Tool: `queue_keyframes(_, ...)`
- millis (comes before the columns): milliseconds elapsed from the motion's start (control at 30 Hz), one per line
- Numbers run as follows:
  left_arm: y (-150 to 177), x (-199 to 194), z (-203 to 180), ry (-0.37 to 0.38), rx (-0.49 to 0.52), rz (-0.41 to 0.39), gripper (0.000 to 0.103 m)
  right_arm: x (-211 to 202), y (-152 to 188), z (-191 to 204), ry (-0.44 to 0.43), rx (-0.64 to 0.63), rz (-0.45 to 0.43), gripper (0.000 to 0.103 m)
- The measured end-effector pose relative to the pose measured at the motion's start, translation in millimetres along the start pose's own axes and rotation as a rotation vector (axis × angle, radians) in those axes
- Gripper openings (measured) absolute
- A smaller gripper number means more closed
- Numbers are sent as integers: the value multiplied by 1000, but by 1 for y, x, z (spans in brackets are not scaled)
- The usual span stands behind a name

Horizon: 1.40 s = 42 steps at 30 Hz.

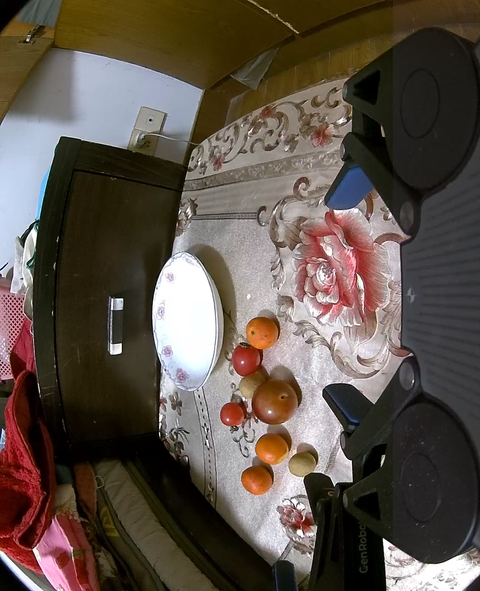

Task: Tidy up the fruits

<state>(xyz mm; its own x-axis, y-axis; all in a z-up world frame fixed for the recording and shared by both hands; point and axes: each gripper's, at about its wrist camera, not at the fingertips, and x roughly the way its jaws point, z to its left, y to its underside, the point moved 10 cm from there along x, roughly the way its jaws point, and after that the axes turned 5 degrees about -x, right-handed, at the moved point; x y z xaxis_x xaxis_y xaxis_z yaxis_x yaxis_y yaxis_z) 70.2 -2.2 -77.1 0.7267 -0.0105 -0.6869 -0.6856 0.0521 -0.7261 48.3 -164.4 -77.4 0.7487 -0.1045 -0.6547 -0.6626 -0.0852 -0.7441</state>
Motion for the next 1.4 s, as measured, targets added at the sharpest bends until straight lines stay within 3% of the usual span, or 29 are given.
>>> queue_keyframes(1100, 4, 2, 3, 0, 7, 7, 103, 2, 4, 2, -5, 0, 6, 96)
queue_keyframes(1400, -3, -1, 6, -11, 33, 7, 103, 7, -2, 12, -69, -23, 27, 91)
